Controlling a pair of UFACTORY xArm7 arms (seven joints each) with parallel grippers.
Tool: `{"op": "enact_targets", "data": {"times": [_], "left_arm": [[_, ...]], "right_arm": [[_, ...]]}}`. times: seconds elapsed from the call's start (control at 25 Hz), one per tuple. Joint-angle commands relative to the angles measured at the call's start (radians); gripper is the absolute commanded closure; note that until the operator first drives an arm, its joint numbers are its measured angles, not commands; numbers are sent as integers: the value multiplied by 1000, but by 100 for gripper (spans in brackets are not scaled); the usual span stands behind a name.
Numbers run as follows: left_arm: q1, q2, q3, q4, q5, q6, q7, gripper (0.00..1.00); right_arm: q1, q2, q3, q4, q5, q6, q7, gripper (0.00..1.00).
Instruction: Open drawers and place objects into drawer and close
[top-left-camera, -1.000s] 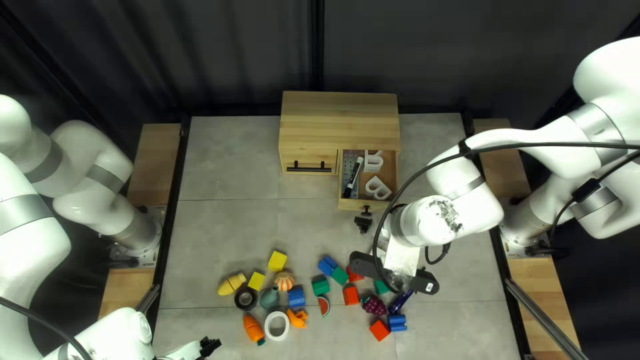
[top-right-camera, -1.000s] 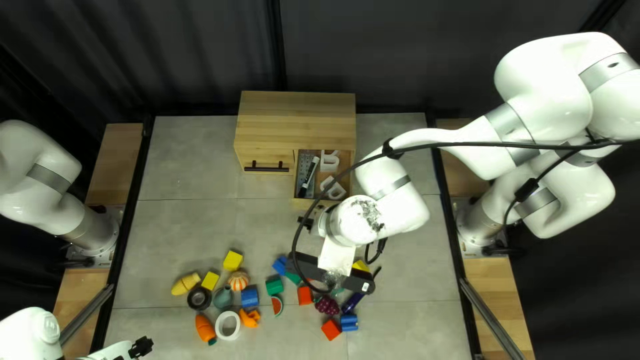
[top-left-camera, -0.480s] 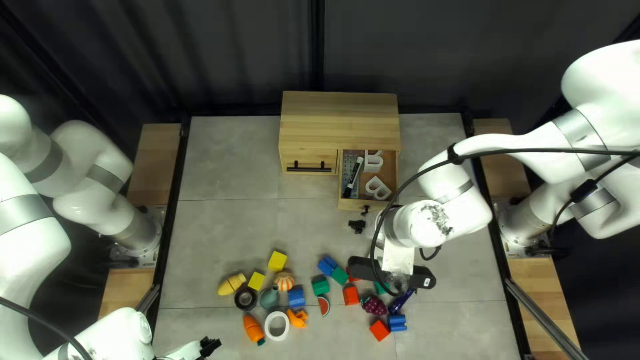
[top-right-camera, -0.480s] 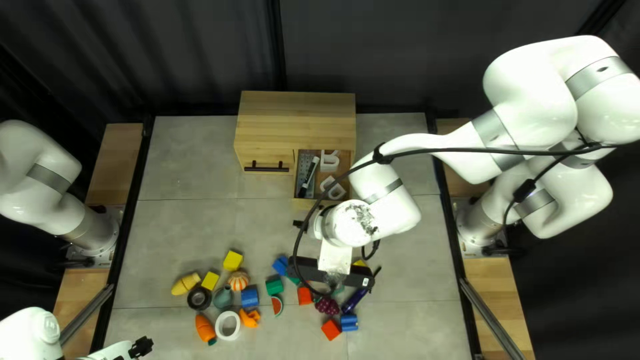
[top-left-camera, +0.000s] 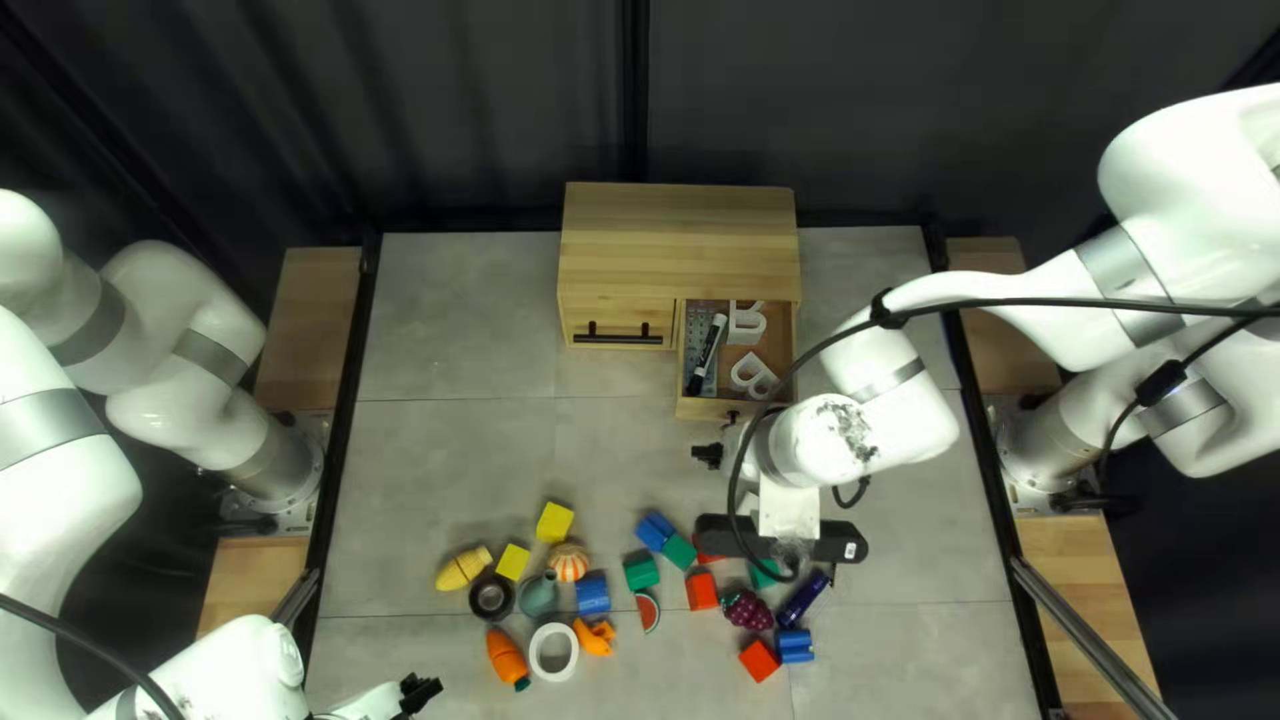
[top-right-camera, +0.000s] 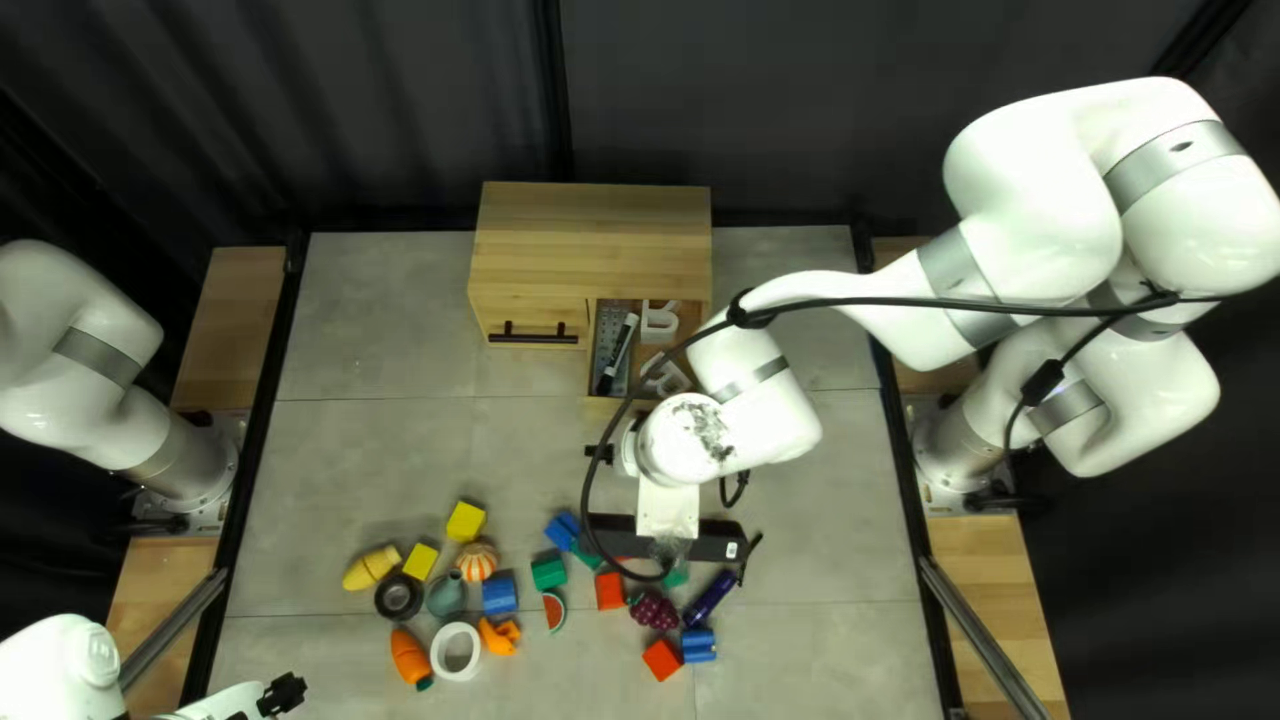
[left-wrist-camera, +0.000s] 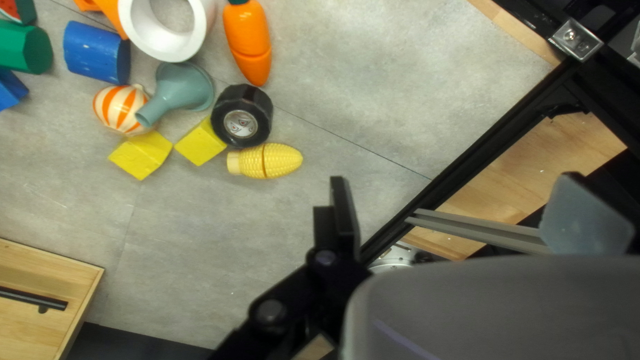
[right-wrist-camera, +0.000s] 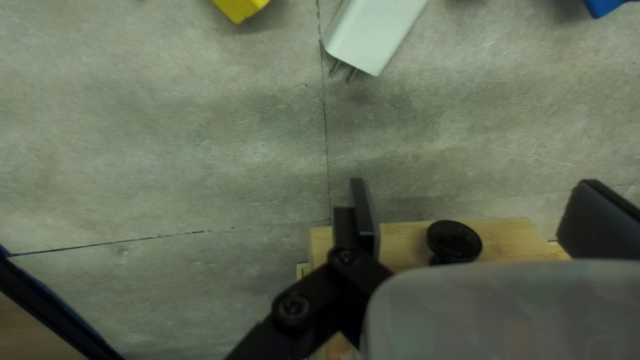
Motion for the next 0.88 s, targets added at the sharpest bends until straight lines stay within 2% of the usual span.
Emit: {"op": "enact_targets", "data": {"times": [0.04, 0.44, 0.88], "left_arm": [[0, 0, 0, 0, 0, 0, 0, 0], [0, 0, 0, 0, 0, 0, 0, 0], [0, 0, 0, 0, 0, 0, 0, 0]], "right_arm": [[-8, 11, -6, 1, 6, -6, -17, 0], [-7, -9, -7, -22, -28, -4, -7, 0], [2, 12, -2, 2, -55, 28, 10, 0]]}}
